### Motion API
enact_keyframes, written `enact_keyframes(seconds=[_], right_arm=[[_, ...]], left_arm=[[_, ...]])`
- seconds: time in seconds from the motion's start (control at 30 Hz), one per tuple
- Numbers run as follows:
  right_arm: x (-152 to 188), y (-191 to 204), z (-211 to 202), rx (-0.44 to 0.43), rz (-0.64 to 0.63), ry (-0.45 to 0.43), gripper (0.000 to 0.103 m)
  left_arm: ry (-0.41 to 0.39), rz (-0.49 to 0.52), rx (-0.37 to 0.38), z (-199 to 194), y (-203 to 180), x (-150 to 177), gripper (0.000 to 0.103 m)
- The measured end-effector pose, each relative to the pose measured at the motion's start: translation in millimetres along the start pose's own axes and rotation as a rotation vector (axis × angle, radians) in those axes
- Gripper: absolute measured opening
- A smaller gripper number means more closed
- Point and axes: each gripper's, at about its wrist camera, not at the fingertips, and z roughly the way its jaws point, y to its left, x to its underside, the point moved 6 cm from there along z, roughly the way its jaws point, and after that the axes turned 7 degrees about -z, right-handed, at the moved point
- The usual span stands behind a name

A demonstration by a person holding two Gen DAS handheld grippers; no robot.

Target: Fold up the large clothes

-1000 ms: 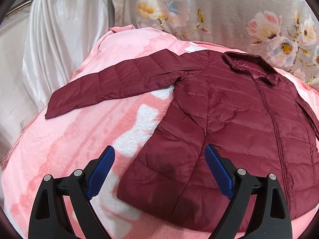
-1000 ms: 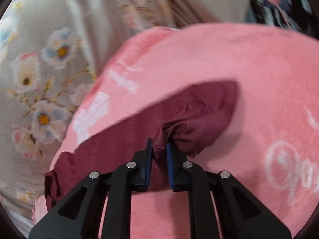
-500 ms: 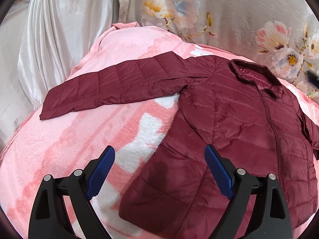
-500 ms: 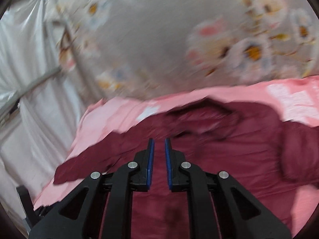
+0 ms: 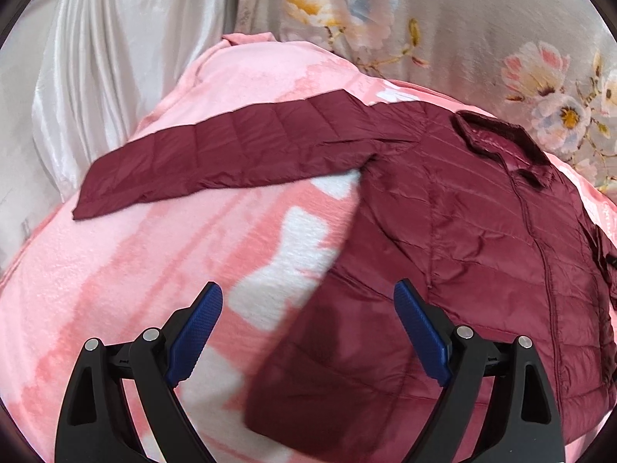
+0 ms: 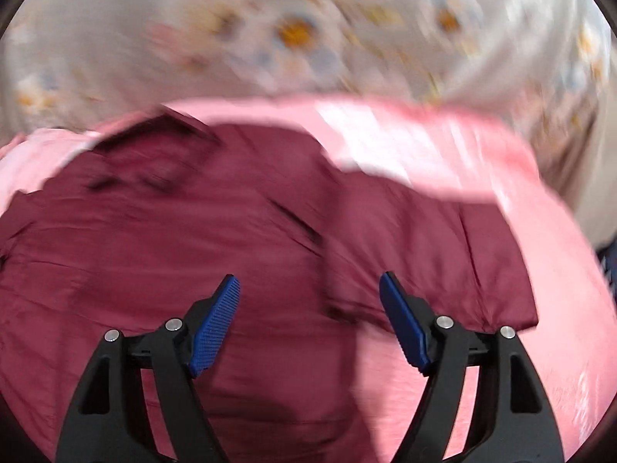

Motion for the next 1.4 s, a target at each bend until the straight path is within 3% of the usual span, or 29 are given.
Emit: enact_keyframes(seconds=[0.07, 0.13, 0.23, 0.33, 0.4, 0.5, 0.6, 0.77, 0.97, 1.07, 1.13, 1.23, 1.4], right_arm=[[4.5, -7.2, 15.6, 0.010, 0.010, 0.040, 0.048], [6.0, -12.4, 19.0, 0.005, 0.026, 0.040, 0.014], [-8.5, -6.5, -2.9, -0.019, 0.052, -0.042, 0.005], [-36.9, 18.1, -35.3, -0.108, 0.059, -0.140, 0.004], [-54.7, 49.3, -56.9, -0.239, 0.055, -0.189, 0.004], [-69.6, 125.9, -82.3, -0.458, -0.019, -0.219, 0.004], [-67.0, 201.0, -88.5, -0.610, -0.086, -0.188, 0.004], [-32.9, 291.2, -70.4, -0.707, -0.196, -0.111, 0.004], [6.8, 340.1, -37.2, -0.723, -0.269, 0.001, 0.005], [14.1, 337.7, -34.2, -0.725, -0.268, 0.025, 0.011], [11.3, 320.1, -43.3, -0.738, -0.247, 0.000, 0.032], [-1.0, 266.6, -62.7, -0.737, -0.176, -0.083, 0.051], [-15.4, 140.9, -48.0, -0.652, 0.066, -0.103, 0.053]], left_arm=[[0.008, 0.009, 0.012, -0.2, -10.0, 4.3, 0.087], [0.007, 0.022, 0.020, -3.1, -16.8, 6.4, 0.087], [-0.002, 0.037, 0.019, -5.9, -21.1, 5.1, 0.087], [-0.003, 0.036, 0.014, -5.1, -20.6, 1.6, 0.087], [0.004, 0.022, 0.019, -3.3, -18.5, 0.8, 0.087], [0.011, 0.002, 0.019, -1.3, -14.2, -0.1, 0.087], [0.014, -0.011, 0.017, 0.0, -8.2, -0.3, 0.087], [0.015, -0.016, 0.017, 0.9, 1.6, -5.6, 0.087], [0.028, -0.026, 0.090, 4.9, -7.7, -22.0, 0.087], [0.060, -0.036, 0.185, 12.3, -28.5, -31.8, 0.087], [0.119, -0.058, 0.275, 20.6, -46.4, -36.0, 0.087], [0.203, -0.109, 0.388, 33.3, -71.2, -38.4, 0.087], [0.314, -0.150, 0.486, 61.2, -115.7, -37.2, 0.087]])
